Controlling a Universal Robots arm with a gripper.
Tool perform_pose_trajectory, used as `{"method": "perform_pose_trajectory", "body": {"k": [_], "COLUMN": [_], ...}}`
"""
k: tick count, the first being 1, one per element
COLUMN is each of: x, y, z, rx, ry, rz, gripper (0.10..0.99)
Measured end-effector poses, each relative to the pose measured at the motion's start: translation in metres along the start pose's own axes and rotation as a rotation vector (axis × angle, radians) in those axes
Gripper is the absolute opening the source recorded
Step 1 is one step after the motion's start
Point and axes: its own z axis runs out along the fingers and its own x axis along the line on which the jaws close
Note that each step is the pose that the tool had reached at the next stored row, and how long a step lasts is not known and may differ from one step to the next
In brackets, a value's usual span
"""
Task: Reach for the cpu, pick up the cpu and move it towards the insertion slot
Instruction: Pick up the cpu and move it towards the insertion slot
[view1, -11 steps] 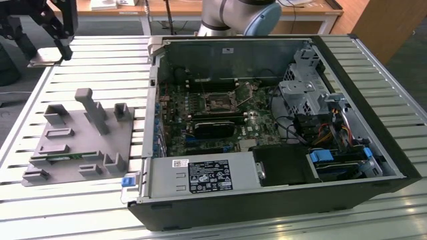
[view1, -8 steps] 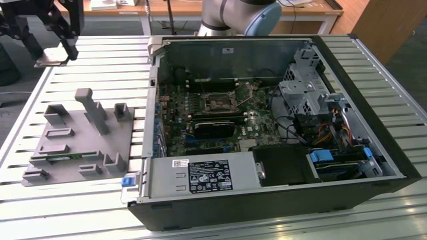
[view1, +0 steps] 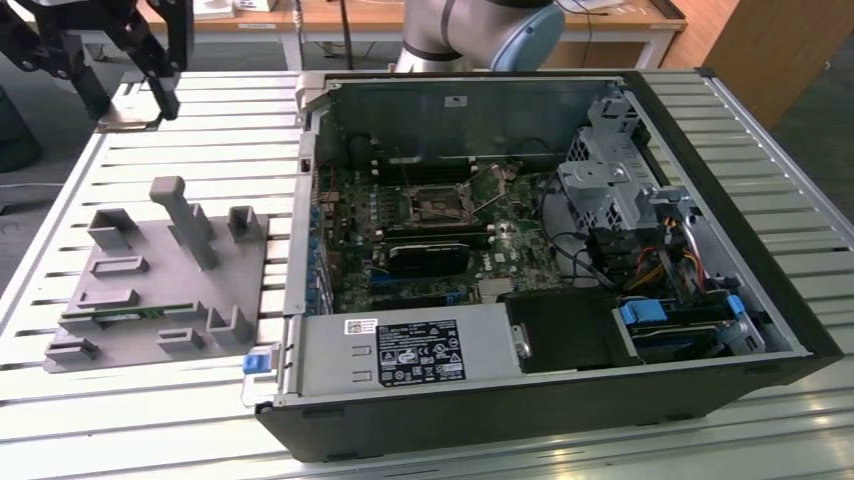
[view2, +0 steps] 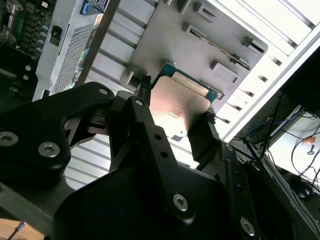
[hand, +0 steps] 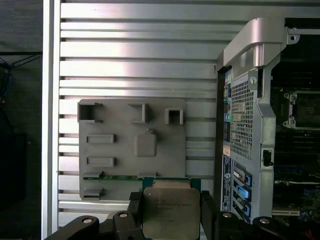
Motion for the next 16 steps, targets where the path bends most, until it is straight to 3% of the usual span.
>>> {"method": "perform_pose_trajectory", "body": {"k": [16], "x": [-0.0319], "y": [0.0], "z": [-0.0006], "rx": [0.0], "ry": [0.0023], "rz": [0.0], "gripper": [0.545]}}
